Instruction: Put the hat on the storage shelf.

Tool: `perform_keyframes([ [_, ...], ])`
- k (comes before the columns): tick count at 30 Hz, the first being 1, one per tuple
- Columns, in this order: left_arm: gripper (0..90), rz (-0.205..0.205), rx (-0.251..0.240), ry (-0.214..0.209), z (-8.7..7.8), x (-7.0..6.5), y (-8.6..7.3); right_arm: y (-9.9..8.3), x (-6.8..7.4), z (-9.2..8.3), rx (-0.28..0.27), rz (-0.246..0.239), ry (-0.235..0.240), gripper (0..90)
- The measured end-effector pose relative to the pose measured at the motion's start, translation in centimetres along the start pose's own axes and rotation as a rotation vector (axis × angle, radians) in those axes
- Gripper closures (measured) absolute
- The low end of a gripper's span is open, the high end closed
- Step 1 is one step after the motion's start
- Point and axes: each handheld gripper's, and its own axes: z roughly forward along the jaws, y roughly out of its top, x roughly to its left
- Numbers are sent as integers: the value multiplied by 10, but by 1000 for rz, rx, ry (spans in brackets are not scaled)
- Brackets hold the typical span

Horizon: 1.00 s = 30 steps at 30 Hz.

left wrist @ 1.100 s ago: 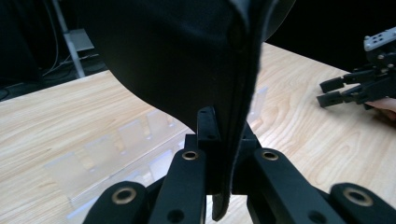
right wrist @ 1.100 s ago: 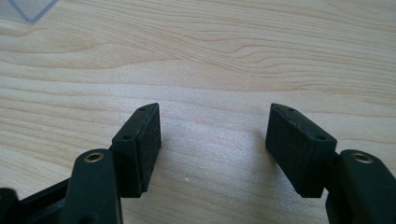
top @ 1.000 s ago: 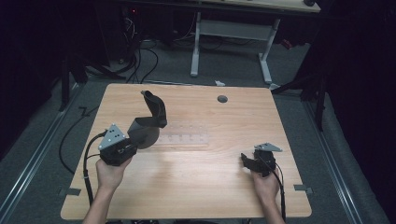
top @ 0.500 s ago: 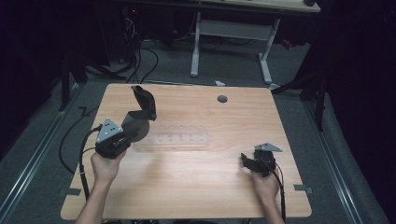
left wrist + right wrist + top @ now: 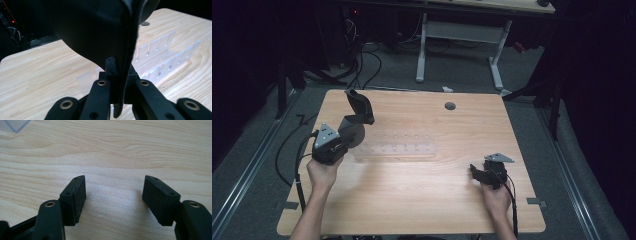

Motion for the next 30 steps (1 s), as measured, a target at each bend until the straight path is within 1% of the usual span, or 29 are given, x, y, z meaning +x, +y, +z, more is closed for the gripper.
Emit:
perform_keyframes([
  [4,870,11,-3,15,3,3,-1,0,0,0,0,0,0,359],
  [9,870,13,0,25,5,5,-4,0,0,0,-1,1,-1,359],
  [11,870,28,2,35,7,6,-7,0,0,0,-1,1,-1,359],
  [12,870,29,5,38,8,6,-8,0,0,0,-1,1,-1,359],
  [13,870,23,9,39,8,7,-9,0,0,0,-1,0,-1,359],
  [15,870,11,-1,40,9,8,-10,0,0,0,0,2,-1,359],
  [18,870,8,-3,42,10,8,-11,0,0,0,-1,0,-1,359],
  [20,870,-5,-5,43,11,7,-11,0,0,0,-1,0,-1,359],
  [22,870,-6,-4,44,11,6,-11,0,0,0,-1,1,-2,359],
  [24,870,-18,-2,44,12,6,-11,0,0,0,0,3,-2,358],
  [27,869,-21,3,50,14,6,-13,0,0,0,-1,1,-2,359],
  [30,869,-15,11,55,16,6,-18,0,0,0,-1,1,-2,359],
])
